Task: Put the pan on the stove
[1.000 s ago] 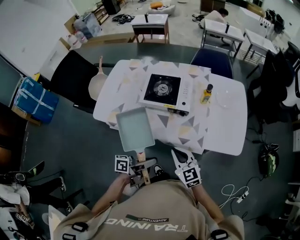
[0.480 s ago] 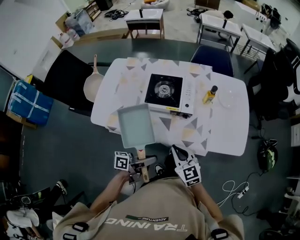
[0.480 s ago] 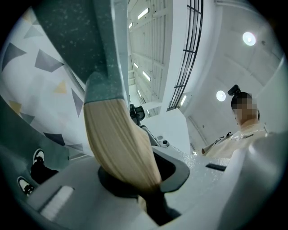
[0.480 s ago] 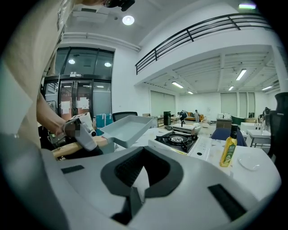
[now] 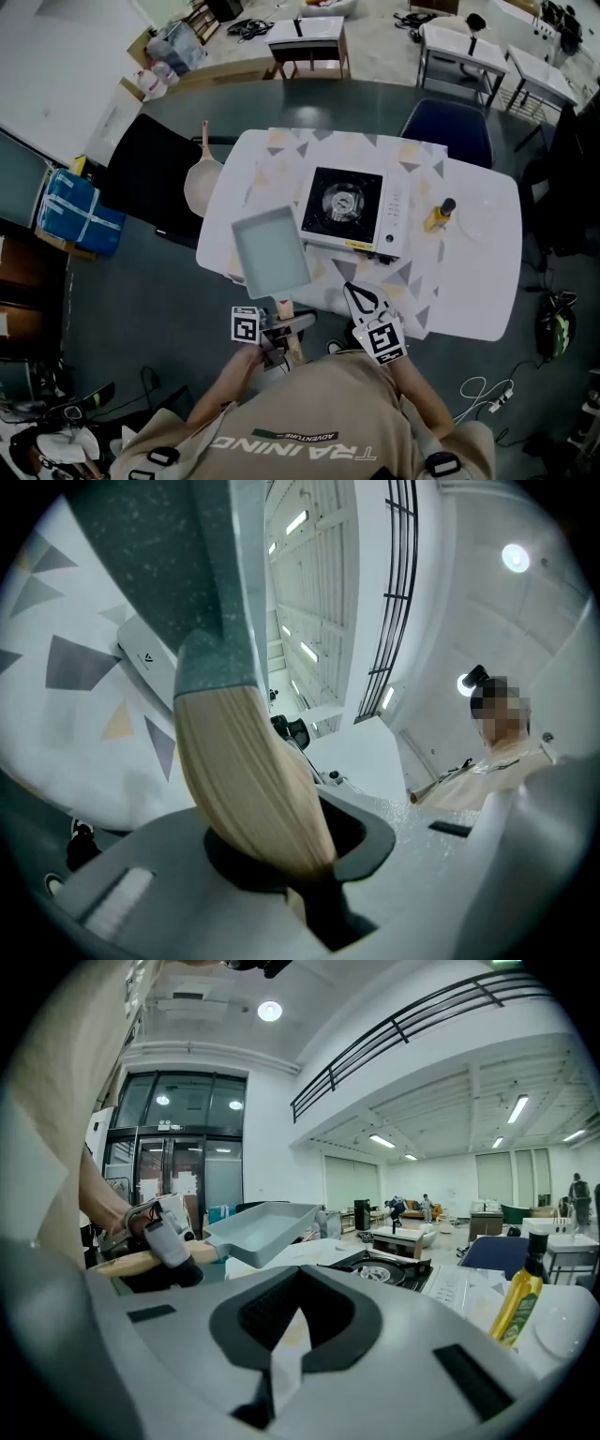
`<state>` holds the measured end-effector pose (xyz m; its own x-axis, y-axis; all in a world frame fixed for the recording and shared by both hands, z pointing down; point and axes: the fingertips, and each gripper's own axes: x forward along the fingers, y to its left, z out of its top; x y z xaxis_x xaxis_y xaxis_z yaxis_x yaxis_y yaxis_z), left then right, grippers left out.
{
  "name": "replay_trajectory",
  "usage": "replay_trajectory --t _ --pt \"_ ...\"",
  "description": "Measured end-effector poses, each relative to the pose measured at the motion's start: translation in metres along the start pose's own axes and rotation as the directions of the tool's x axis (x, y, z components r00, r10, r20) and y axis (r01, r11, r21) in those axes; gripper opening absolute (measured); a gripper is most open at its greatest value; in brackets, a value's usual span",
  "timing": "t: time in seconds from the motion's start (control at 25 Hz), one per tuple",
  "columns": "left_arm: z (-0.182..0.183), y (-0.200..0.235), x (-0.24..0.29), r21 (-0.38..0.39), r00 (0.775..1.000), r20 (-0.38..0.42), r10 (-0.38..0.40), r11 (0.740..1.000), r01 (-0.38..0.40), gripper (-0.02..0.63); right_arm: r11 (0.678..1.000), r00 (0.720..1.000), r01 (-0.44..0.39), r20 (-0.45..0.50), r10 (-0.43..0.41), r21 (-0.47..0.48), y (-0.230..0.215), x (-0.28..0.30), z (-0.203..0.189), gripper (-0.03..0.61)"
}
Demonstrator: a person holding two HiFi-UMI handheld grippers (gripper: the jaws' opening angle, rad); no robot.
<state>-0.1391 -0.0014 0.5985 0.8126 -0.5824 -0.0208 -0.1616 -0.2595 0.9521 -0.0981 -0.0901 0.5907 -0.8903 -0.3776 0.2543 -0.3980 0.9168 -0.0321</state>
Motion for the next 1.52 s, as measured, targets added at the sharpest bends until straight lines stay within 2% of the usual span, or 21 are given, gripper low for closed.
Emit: replay_trajectory --t 0.4,0.76,0.92,1.12,1.32,1.52 --pt "0.052 0.015 0.05 -0.001 0.999 -0.052 -0.006 1.0 0.006 0.054 1.0 1.0 -0.007 0.016 0.006 0.012 -0.074 0.021 0.006 -0.002" --pt "0.065 0.019 0.087 -0.021 0.992 -0.122 -0.042 0.999 0.04 0.057 0.998 1.0 0.024 -0.008 -0.023 0.049 -0.101 0.023 -0.001 -0.002" --pt "0.071 0.023 0.095 -0.016 0.981 -0.184 -0.068 0.998 0.066 0.058 0.996 0.998 0.07 -0.015 -0.069 0.056 -0.111 0.026 -0.001 -0.002" --pt "0.08 0.031 0.101 -0.071 0.961 -0.251 -0.115 0.992 0.1 0.058 0.985 0.987 0.157 -0.036 -0.155 0.07 -0.117 0.023 0.0 -0.002" --pt "0.099 0.04 0.108 -0.089 0.935 -0.32 -0.15 0.988 0.128 0.058 0.969 0.968 0.245 -0.063 -0.243 0.032 -0.122 0.023 0.008 -0.002" --pt "0.11 0.051 0.116 -0.106 0.914 -0.359 -0.187 0.982 0.16 0.058 0.937 0.94 0.339 -0.065 -0.335 0.081 -0.13 0.024 0.014 -0.002"
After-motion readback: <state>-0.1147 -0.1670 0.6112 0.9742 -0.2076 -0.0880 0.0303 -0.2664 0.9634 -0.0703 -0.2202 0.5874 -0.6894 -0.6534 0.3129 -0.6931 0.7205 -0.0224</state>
